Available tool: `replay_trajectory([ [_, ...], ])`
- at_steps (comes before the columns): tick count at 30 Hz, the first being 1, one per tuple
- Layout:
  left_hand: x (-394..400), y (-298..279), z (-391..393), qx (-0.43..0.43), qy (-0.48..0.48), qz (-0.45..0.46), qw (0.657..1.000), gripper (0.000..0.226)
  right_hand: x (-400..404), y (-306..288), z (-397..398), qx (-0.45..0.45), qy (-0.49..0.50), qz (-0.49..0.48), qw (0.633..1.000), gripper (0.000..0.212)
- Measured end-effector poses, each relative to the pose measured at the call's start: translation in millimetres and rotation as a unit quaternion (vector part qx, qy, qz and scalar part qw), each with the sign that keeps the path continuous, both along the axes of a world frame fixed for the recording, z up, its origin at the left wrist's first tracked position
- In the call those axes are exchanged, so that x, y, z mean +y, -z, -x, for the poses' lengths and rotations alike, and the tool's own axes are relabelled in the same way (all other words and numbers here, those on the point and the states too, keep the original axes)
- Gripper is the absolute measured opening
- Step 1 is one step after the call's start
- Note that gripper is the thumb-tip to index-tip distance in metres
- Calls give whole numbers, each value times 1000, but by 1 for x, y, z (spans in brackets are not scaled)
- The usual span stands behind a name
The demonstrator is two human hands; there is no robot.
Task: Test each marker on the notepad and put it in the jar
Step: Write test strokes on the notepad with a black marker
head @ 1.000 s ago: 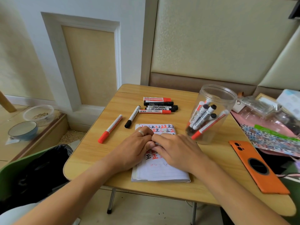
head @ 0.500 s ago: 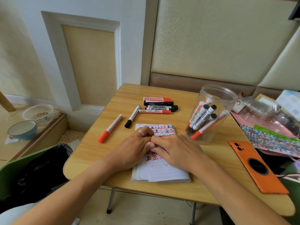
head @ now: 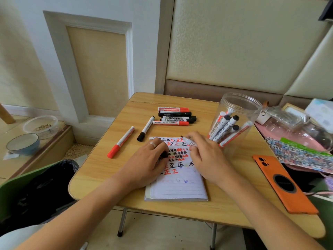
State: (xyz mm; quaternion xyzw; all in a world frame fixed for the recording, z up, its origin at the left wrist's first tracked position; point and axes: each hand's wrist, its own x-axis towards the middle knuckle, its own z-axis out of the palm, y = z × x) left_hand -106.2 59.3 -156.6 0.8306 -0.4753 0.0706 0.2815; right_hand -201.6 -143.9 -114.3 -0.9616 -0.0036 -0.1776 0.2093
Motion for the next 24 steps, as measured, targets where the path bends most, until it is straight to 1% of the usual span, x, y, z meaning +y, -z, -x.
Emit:
replay_trajectory([
  [2,1,0,-1,1,3,-9,1000,17,-1,0,0,-4,-2,-93,996,29],
  [4,0,0,-2,1,11,-28,1000,30,-2,-2,1,-2,-15,-189,982,24],
  [6,0,0,-3,-3,19,-63,998,41,-3,-4,2,5,-19,-299,954,17],
  [7,0,-1,-4,2,20,-80,997,44,-3,-4,2,18,-16,-363,931,20],
  [8,0,-1,-4,13,20,-93,995,45,-3,-5,3,37,-15,-431,901,26],
  [10,0,-1,-5,35,20,-99,994,44,-4,-4,4,67,-33,-560,825,39],
  [11,0,-1,-5,42,20,-98,994,42,-5,-4,4,72,-47,-602,794,41],
  [12,0,0,-5,46,18,-97,994,41,-5,-3,5,72,-58,-618,781,40],
  [13,0,1,-5,46,15,-99,994,43,-3,-2,5,69,-60,-611,786,35],
  [15,-1,2,-5,35,8,-104,994,47,1,-1,6,63,-48,-571,817,20],
  [19,-1,3,-6,32,8,-92,995,43,7,2,10,52,-6,-495,867,16],
  [22,-1,5,-7,34,6,-89,995,42,11,1,15,66,9,-487,871,9],
  [24,-1,5,-7,30,6,-85,996,47,13,0,16,80,5,-486,870,7],
])
